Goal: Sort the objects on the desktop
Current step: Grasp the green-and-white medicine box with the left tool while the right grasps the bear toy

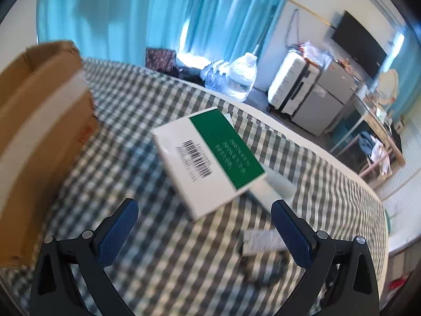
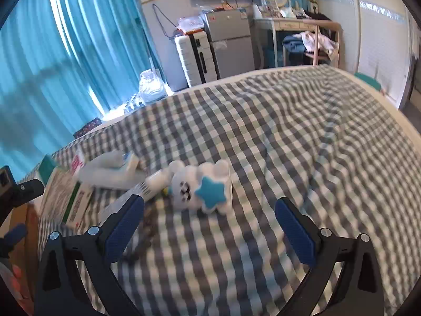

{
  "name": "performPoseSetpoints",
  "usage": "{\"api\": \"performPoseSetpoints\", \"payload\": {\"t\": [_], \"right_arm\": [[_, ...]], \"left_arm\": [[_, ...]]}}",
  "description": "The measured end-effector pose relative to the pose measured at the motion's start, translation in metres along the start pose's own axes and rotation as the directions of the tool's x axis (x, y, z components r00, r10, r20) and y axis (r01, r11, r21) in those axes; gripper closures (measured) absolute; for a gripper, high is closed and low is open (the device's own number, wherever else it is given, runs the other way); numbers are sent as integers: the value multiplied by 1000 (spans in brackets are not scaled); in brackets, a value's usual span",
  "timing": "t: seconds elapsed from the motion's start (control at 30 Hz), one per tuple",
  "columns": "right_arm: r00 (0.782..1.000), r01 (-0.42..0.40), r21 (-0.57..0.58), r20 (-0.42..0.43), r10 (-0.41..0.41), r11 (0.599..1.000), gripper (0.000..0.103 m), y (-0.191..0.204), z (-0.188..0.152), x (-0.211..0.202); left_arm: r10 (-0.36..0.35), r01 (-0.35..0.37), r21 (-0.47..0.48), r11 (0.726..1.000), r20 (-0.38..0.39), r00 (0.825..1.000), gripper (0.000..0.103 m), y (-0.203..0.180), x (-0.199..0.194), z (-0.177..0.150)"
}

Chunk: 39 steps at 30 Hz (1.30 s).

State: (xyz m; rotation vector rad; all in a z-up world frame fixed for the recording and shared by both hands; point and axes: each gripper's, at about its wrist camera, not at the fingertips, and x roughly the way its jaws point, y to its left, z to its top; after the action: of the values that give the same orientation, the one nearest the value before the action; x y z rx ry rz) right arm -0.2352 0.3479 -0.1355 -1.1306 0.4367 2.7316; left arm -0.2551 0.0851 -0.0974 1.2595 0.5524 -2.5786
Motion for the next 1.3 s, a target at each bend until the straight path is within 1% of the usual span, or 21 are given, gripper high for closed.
{"api": "performPoseSetpoints", "payload": {"t": [0.1, 0.13, 0.17, 0.2, 0.23, 0.3, 0.47, 0.6, 0.7, 0.73, 0.77, 0.8, 0.83, 0.9, 0.93, 1.0, 1.03, 1.1, 1.13, 1.2, 1.3], "right_arm": [[1000, -5, -11, -20, 5, 1000, 3, 0, 8, 22], [999, -15, -23, -31, 14, 1000, 7, 1, 11, 29], [999, -6, -41, -38, 5, 999, 9, 3, 12, 36], [999, 10, -59, -44, -12, 998, 21, 5, 12, 41], [998, 16, -70, -57, -20, 997, 35, 6, 11, 46], [997, -5, -63, -81, 0, 998, 37, 4, 8, 50], [997, 14, -78, -77, -20, 997, 38, 3, 6, 44], [997, 11, -71, -80, -17, 997, 38, 2, 6, 44], [997, 2, -57, -82, -7, 998, 38, -2, 8, 43], [997, 2, -52, -82, -6, 999, 38, -4, 10, 43], [997, 2, -44, -83, -6, 999, 38, -6, 10, 41], [996, -3, -36, -85, 0, 999, 38, -9, 13, 43], [996, -10, -27, -89, 8, 1000, 38, -11, 13, 43], [995, -15, -6, -95, 15, 1000, 38, -15, 12, 42], [995, -19, -1, -100, 18, 1000, 38, -16, 12, 42], [995, -20, 6, -100, 21, 1000, 38, -17, 12, 42], [995, -22, 5, -101, 22, 1000, 38, -17, 12, 42], [994, -23, 3, -103, 24, 1000, 38, -16, 12, 42], [994, -26, 1, -105, 26, 1000, 38, -15, 12, 43], [994, -28, -4, -107, 28, 1000, 38, -15, 11, 44], [994, -28, -8, -109, 27, 1000, 37, -13, 10, 45]], "left_arm": [[44, -43, -61, 997, 17, 999, 0, -2, 15, 7], [61, -57, -96, 994, 41, 997, 0, 0, 18, 8], [70, -65, -111, 992, 45, 997, 0, 0, 21, 8], [81, -75, -127, 989, 40, 996, 0, 1, 25, 10], [84, -79, -134, 988, 32, 996, 0, 0, 28, 11], [101, -96, -144, 985, 25, 995, 0, 0, 33, 14], [143, -139, -160, 977, 14, 990, 0, 1, 32, 20], [77, -75, -97, 992, 9, 997, 0, 10, 17, 14], [-20, 20, 9, 1000, -5, 1000, 0, 19, 11, 14], [-65, 69, 94, 993, -37, 997, 0, 20, 14, 16], [-77, 84, 154, 985, -53, 996, 0, 19, 17, 17], [-70, 85, 262, 961, -66, 995, 0, 18, 20, 17], [-55, 71, 336, 939, -57, 997, 0, 17, 21, 17], [-41, 53, 444, 894, -36, 998, 0, 17, 23, 16], [-33, 29, 494, 869, -2, 999, 0, 18, 21, 16], [-49, 33, 528, 848, 16, 999, 0, 18, 23, 21], [-65, 53, 541, 839, 3, 998, 0, 17, 26, 25], [-83, 83, 548, 832, -24, 996, 0, 16, 34, 33], [-87, 101, 556, 825, -51, 995, 0, 14, 42, 36], [-67, 104, 575, 811, -86, 994, 0, 8, 55, 38], [-36, 84, 607, 791, -91, 995, 0, -4, 71, 38]]}}
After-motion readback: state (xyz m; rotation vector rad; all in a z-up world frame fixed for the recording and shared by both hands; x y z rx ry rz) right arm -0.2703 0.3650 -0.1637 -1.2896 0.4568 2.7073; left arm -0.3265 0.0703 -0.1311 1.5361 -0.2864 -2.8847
